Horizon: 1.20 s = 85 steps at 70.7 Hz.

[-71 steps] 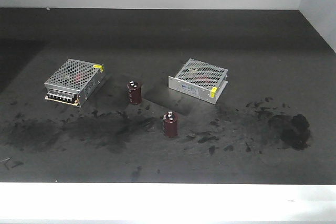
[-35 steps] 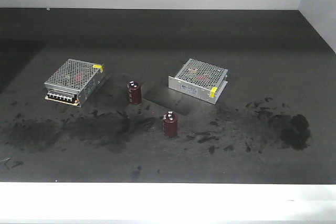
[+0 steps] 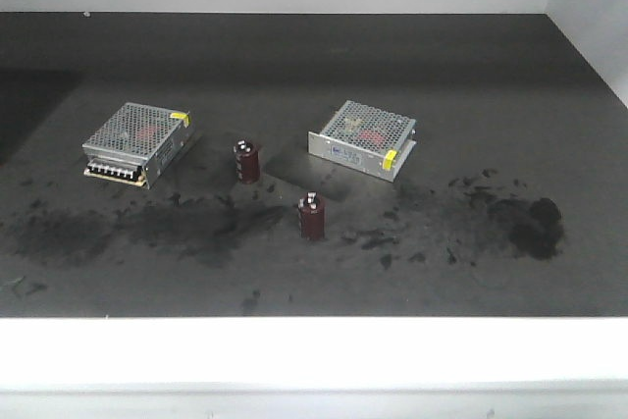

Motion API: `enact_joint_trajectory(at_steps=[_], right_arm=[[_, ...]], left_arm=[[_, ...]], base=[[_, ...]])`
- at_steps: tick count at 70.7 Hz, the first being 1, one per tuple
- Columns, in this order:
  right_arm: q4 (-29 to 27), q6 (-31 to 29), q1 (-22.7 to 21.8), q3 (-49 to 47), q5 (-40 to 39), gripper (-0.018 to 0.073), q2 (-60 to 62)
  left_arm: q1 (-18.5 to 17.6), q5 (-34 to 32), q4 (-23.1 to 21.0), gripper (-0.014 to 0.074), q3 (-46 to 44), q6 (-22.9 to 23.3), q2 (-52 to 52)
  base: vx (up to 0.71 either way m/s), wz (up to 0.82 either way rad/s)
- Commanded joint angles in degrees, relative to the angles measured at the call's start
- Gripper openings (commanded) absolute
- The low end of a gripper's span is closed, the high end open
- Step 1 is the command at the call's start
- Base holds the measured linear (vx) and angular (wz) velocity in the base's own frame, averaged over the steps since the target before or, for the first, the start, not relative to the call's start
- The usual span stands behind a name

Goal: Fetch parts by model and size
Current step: 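Drive the base away from the bench holding both buttons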

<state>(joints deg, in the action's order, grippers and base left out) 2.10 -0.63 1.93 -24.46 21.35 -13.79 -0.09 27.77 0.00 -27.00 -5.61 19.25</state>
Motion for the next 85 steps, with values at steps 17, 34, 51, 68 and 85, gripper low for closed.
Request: enact_joint_trajectory(at_steps=[17,34,51,68,85], right_arm=[[0.4,-0.1,-0.4,-1.5,-5.1,-0.0008,-0.5],[0.4,-0.1,-0.4,-1.5,-5.0,-0.0008,-0.5],[0.4,-0.1,-0.4,-1.5,-5.0,-0.0008,-0.5],[0.4,-0.1,-0.4,-1.5,-5.0,-0.0008,-0.5],[0.4,-0.1,-0.4,-1.5,-5.0,-0.0008,-0.5]], left_arm=[[-0.5,-4.4,0.0,-0.0004,-1.5,0.2,0.5],[-0.5,-4.4,0.0,-0.0004,-1.5,0.2,0.5],[-0.5,-4.4,0.0,-0.0004,-1.5,0.2,0.5],[-0.5,-4.3,0.0,-0.0004,-1.5,0.2,0.5],[-0.5,-4.3,0.0,-0.0004,-1.5,0.2,0.5]], base=[[-0.17,0.05],[-0.22,0.14],[-0.19,0.27],[-0.18,0.37],[-0.17,0.46]])
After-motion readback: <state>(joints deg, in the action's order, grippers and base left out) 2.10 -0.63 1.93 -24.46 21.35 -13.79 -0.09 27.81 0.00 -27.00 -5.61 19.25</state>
